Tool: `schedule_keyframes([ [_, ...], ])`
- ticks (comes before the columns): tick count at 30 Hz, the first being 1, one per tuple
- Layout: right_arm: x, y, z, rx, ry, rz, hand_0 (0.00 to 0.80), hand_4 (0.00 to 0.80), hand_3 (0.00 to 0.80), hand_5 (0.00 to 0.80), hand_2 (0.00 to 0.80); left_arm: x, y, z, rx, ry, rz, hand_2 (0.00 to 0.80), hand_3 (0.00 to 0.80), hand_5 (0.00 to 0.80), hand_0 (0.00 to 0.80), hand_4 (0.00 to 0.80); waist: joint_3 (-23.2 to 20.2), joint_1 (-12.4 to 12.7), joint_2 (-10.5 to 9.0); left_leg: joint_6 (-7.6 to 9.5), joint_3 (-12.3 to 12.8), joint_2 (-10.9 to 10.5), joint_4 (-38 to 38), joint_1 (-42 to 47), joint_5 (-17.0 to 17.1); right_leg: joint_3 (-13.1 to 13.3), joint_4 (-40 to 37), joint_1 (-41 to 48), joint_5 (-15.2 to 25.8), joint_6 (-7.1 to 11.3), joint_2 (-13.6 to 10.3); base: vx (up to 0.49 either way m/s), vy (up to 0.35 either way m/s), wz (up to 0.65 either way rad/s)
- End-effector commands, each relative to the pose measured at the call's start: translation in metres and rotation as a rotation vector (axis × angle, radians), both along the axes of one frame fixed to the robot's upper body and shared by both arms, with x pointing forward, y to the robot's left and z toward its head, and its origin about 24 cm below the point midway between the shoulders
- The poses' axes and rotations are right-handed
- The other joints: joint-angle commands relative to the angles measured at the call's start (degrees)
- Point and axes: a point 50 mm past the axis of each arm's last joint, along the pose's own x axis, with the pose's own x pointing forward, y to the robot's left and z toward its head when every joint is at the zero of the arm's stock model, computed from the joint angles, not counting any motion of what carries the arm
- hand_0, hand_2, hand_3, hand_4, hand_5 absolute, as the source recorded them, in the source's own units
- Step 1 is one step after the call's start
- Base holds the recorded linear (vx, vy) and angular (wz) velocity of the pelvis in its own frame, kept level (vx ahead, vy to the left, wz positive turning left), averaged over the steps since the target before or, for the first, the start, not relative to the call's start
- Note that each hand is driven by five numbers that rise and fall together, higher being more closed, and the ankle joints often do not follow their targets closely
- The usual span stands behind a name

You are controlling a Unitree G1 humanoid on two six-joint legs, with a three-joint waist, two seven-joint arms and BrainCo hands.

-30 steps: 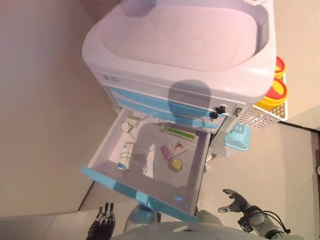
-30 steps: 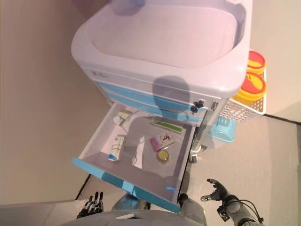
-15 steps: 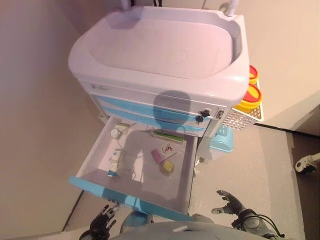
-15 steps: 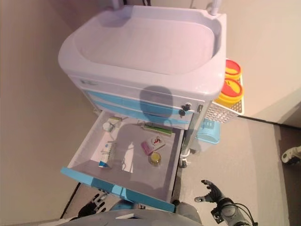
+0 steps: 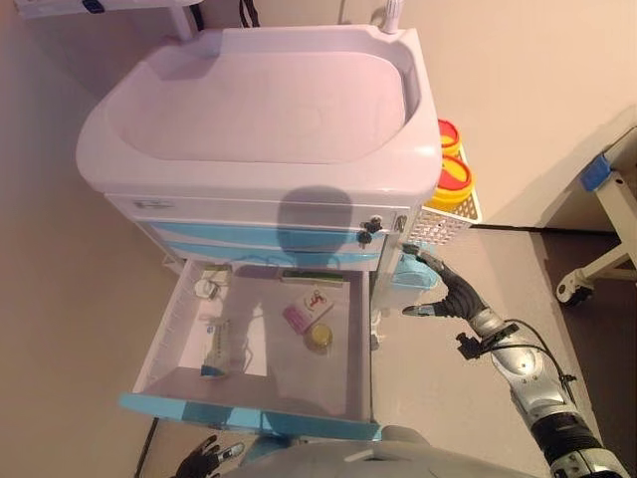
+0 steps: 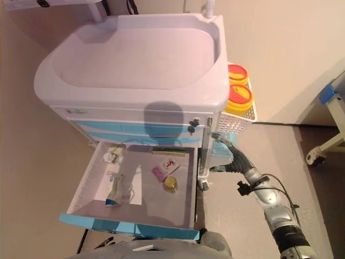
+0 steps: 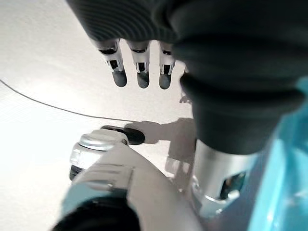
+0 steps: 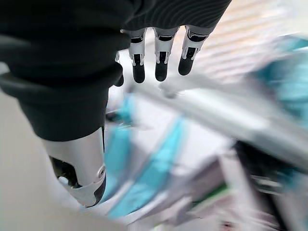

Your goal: Open the drawer and pick up the medicine

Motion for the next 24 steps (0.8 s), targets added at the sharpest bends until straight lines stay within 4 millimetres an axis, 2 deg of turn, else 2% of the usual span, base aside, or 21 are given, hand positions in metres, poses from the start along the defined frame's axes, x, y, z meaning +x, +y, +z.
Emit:
schedule_keyframes([
  [1,-0.001,0.035,0.049,-0.045,-0.282,0.281,0.0,0.0,0.0,0.0,0.0,0.004,0.004,0.001,0.005,-0.017,0.028,0.0,0.0,0.0,0.0,0.0,1.0,1.61,-1.75,1.13,1.62,-2.56,1.08,1.71,-7.8,-0.38,-5.73,2.65,2.74,2.93,-1.49,-0.027,0.008,0.09],
  [5,-0.003,0.063,0.064,-0.165,-0.336,0.492,0.0,0.0,0.0,0.0,0.0,0.008,0.004,0.002,0.007,-0.028,0.006,0.0,0.0,0.0,0.0,0.0,0.87,3.87,-1.94,0.65,0.61,-2.54,0.52,1.37,-7.15,-2.16,-6.28,3.11,2.75,2.87,-1.91,-0.031,-0.009,0.1],
  [11,0.006,0.092,0.056,-0.39,-0.344,0.645,0.0,0.0,0.0,0.0,0.0,0.019,0.007,0.003,0.018,-0.037,-0.024,0.0,0.0,0.0,0.0,0.0,0.73,7.1,-2.26,-0.05,-1.39,-2.52,-0.39,0.79,-6.06,-4.61,-7.31,3.97,2.82,2.54,-2.13,-0.024,-0.016,0.19],
  [18,0.018,0.104,0.02,-0.592,-0.262,0.674,0.0,0.0,0.0,0.0,0.0,0.022,0.016,0.005,0.047,-0.002,-0.054,0.0,0.0,0.0,0.0,0.0,0.21,9.92,-2.8,-0.61,-3.4,-2.56,-0.78,-0.03,-5.13,-6.4,-8.04,4.61,3.0,2.24,-2.08,-0.001,-0.027,0.18],
  [24,0.027,0.112,-0.016,-0.751,-0.193,0.645,0.0,0.0,0.0,0.0,0.0,0.05,-0.008,0.0,0.079,0.013,-0.046,0.0,0.0,0.0,0.0,0.0,-0.14,10.71,-4.08,-0.6,-3.93,-2.47,-0.66,-0.16,-4.98,-6.37,-8.17,5.06,3.22,2.23,-1.8,0.039,-0.054,0.08],
])
